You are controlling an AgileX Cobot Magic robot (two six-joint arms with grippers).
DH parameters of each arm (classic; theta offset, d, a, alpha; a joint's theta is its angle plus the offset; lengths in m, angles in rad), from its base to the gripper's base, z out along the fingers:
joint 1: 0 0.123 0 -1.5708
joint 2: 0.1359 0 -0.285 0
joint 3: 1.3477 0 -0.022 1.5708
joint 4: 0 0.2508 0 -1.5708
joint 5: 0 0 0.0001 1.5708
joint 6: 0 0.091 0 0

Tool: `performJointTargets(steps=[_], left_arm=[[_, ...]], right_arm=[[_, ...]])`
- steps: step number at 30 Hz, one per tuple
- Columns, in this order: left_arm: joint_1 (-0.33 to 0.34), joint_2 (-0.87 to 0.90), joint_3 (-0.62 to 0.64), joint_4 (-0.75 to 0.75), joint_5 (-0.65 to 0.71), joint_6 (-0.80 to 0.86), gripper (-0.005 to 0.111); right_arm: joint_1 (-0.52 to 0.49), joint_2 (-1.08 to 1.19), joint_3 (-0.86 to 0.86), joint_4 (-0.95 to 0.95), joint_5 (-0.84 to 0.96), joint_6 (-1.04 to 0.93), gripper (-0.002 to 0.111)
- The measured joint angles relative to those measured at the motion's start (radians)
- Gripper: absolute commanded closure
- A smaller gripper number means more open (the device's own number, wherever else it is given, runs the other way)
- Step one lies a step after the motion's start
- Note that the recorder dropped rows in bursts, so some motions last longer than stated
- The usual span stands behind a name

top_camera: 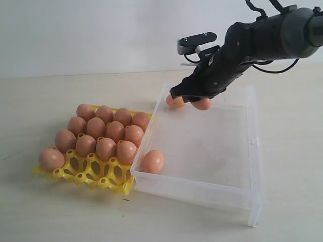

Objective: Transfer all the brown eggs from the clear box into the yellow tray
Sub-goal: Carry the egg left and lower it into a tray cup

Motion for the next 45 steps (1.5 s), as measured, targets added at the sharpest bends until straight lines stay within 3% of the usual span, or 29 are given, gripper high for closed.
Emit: performJointTargets(steps=[7,12,15,23,31,45], left_arm=[[0.0,0.0,0.0,0.0,0.0,0.0,0.107],[0.0,0.0,0.0,0.0,0.0,0.0,0.107],[0.0,0.0,0.0,0.0,0.0,0.0,0.107],[0.0,0.0,0.0,0.0,0.0,0.0,0.107],[0.0,0.0,0.0,0.0,0.0,0.0,0.107],[0.0,0.0,0.0,0.0,0.0,0.0,0.107]], right_arm=[[0.198,-0.108,0.206,0.098,-0.32,0.0,0.108],[0.361,-0.094,0.225,0.142,-0.517,0.0,0.108],[0.41,-0.073,0.225,0.184,-0.603,0.0,0.108],[0.489,-0.019,0.225,0.246,-0.766,0.002,0.108],[0.556,0.037,0.176,0.251,-0.794,0.002,0.108],[0.57,0.168,0.152,0.237,-0.936,0.001,0.108]])
